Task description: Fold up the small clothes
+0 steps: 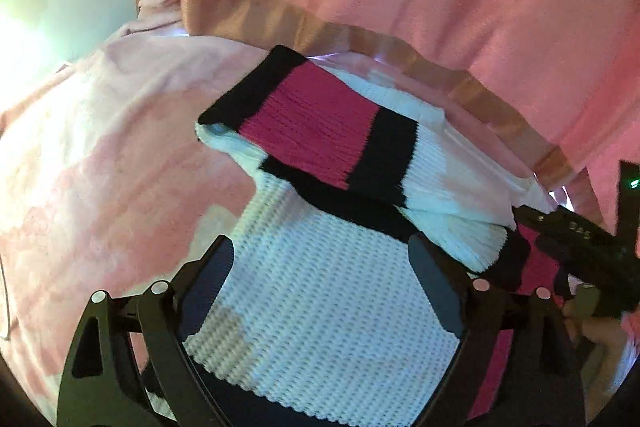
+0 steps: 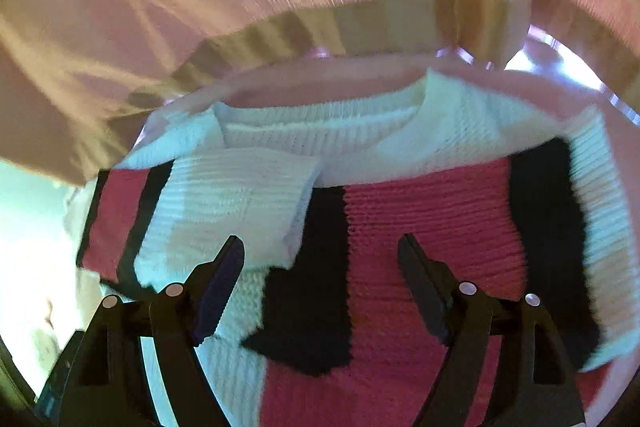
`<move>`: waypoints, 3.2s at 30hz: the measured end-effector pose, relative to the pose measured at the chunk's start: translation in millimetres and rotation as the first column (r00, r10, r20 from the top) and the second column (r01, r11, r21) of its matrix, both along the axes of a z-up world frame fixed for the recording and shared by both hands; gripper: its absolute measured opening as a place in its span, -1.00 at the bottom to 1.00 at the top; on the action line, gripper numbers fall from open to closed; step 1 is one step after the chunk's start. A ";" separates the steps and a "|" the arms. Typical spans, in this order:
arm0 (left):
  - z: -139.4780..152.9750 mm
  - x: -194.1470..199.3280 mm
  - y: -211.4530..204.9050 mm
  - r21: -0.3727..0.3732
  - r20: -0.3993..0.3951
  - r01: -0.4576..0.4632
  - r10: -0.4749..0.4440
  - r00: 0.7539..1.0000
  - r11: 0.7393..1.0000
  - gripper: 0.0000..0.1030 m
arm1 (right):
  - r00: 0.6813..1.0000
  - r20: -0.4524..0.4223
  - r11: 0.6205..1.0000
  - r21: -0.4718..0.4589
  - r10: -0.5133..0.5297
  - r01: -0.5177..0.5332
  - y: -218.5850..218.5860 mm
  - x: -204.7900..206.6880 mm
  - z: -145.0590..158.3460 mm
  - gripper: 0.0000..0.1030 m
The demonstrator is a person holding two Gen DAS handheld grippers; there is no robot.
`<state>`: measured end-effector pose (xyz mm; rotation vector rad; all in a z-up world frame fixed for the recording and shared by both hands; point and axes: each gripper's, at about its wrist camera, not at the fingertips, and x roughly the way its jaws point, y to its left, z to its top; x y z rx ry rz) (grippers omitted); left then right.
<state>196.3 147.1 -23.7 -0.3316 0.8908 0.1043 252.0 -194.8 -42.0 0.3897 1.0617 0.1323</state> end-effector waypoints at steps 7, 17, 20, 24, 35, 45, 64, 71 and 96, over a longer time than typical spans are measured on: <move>-0.5 5.4 18.5 -0.020 -0.023 -0.047 0.047 0.999 0.999 0.68 | 0.997 0.055 0.996 0.074 0.047 -0.050 25.2 5.1 14.8 -0.90; 10.6 3.9 11.2 -0.071 -0.024 -0.032 0.031 0.999 0.997 0.68 | 0.946 0.316 0.987 -0.162 0.067 -0.016 -56.9 -68.2 134.0 -0.94; 6.8 10.5 -7.1 -0.086 -0.056 -0.004 -0.001 0.998 0.996 0.68 | 0.984 0.179 0.986 -0.169 0.016 0.015 -91.3 -64.4 77.2 -0.94; -2.3 17.1 -22.5 -0.209 -0.091 0.021 -0.041 0.995 0.978 0.68 | 0.994 0.103 0.992 -0.116 -0.035 0.047 -117.7 -71.1 27.6 -0.95; -22.3 55.9 19.4 -0.328 -0.100 -0.197 0.174 0.980 0.924 0.56 | 0.992 0.123 0.990 -0.141 -0.004 0.022 -129.5 -68.8 35.3 -1.00; -25.6 60.4 40.2 -0.392 -0.115 -0.212 0.181 0.977 0.895 0.39 | 0.999 0.046 0.998 -0.053 -0.022 0.025 -134.1 -74.1 13.2 -0.18; -0.4 66.5 51.7 -0.406 -0.008 -0.153 0.164 0.986 0.901 -0.80 | 0.962 0.270 0.999 -0.010 0.041 -0.040 -83.4 -62.6 74.0 -0.85; -35.9 67.0 46.7 -0.377 -0.128 -0.171 0.132 0.983 0.910 -0.77 | 0.999 0.035 0.992 -0.128 0.028 -0.023 -103.7 -69.7 -15.9 -0.84; -31.6 67.3 37.4 -0.335 -0.140 -0.129 0.086 0.986 0.933 -0.71 | 0.879 0.139 0.881 -0.208 0.456 -0.424 229.5 106.2 20.0 -0.88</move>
